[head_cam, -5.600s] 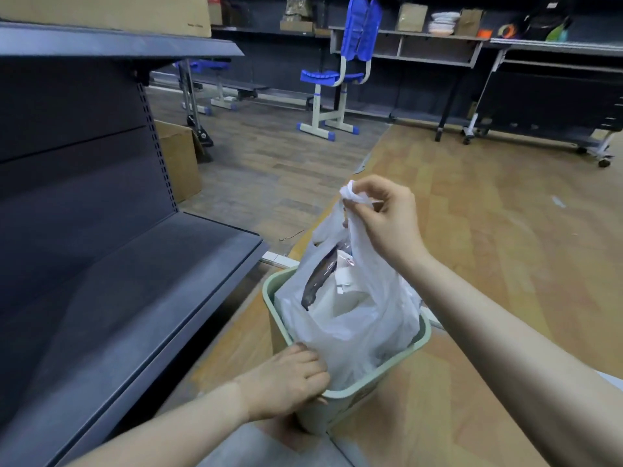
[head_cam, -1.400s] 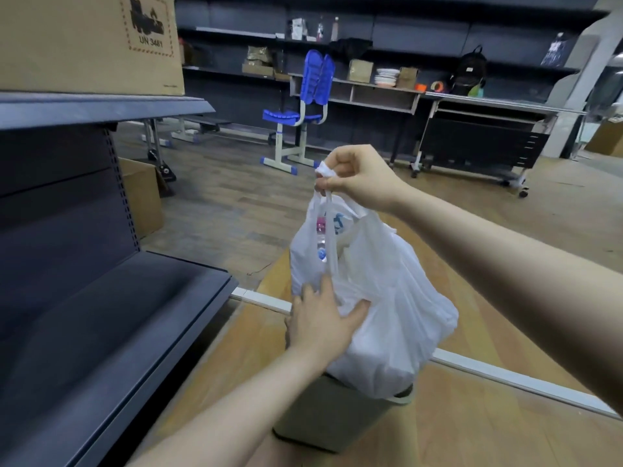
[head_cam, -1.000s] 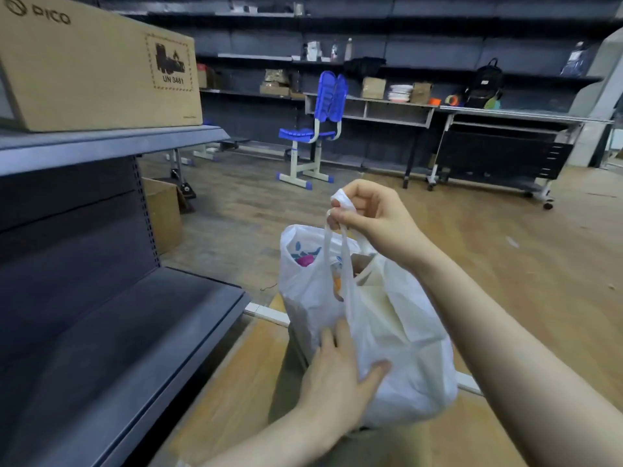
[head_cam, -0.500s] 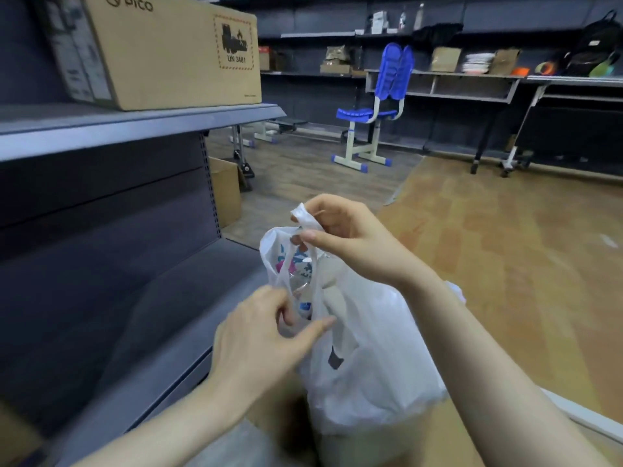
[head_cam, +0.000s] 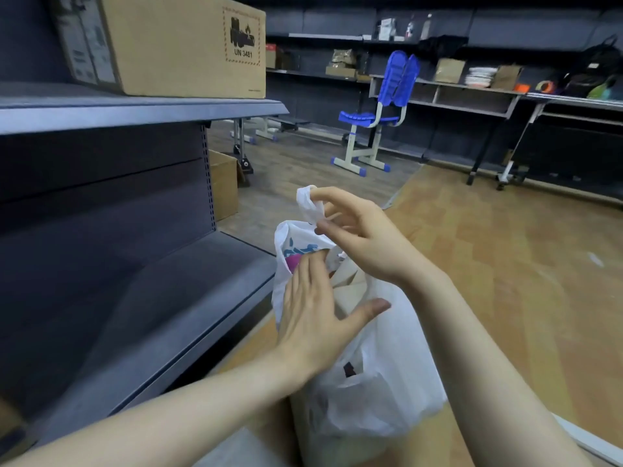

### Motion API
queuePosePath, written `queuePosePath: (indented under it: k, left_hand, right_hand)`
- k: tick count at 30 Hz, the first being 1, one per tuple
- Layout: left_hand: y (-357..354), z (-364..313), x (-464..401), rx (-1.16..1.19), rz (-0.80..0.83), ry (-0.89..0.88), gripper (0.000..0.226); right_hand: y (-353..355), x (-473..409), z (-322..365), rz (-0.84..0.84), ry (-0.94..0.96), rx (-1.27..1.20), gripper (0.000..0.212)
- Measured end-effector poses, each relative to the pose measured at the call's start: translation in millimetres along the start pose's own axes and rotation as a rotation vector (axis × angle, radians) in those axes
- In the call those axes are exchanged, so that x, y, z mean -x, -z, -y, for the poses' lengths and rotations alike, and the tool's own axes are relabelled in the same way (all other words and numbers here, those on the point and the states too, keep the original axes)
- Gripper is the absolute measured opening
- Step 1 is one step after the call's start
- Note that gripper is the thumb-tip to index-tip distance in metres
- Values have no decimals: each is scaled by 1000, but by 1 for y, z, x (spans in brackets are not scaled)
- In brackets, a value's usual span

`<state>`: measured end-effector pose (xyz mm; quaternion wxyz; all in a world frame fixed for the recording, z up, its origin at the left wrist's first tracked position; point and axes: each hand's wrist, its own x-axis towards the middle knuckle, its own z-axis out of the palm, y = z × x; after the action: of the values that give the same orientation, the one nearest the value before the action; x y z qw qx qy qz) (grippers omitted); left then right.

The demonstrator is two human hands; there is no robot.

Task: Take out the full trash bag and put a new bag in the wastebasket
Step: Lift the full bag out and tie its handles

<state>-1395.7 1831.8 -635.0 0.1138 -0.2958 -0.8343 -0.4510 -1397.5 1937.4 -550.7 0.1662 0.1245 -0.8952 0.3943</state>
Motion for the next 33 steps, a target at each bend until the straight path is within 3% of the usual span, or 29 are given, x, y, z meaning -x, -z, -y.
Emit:
queuePosePath:
  k: [2, 8, 12, 17, 21, 26, 30, 33]
  left_hand:
    - [-5, 2, -1, -48, -30, -3, 111]
    - [-16, 27, -9, 115, -182, 27, 48]
    - [-15, 31, -6, 132, -301, -58, 53]
    - [-12, 29, -1, 13, -246, -78, 77]
    - [-11, 28, 3, -156, -130, 14, 58]
    - [5, 35, -6, -7, -189, 0, 9]
    - [14, 36, -13, 140, -186, 35, 19]
    - [20, 31, -24, 323, -185, 169, 20]
  right_hand:
    - [-2, -1, -2, 25, -7, 52, 36]
    - [-3, -2, -10, 64, 1, 85, 46]
    - [-3, 1, -14, 96, 1, 120, 55]
    - [-11, -1, -29, -24, 29, 41, 51]
    - [-15, 2, -26, -95, 27, -51, 43]
    - [-11, -1, -19, -118, -13, -129, 35]
    - [-11, -6, -17, -137, -81, -97, 29]
    - [-15, -10, -19, -187, -103, -89, 28]
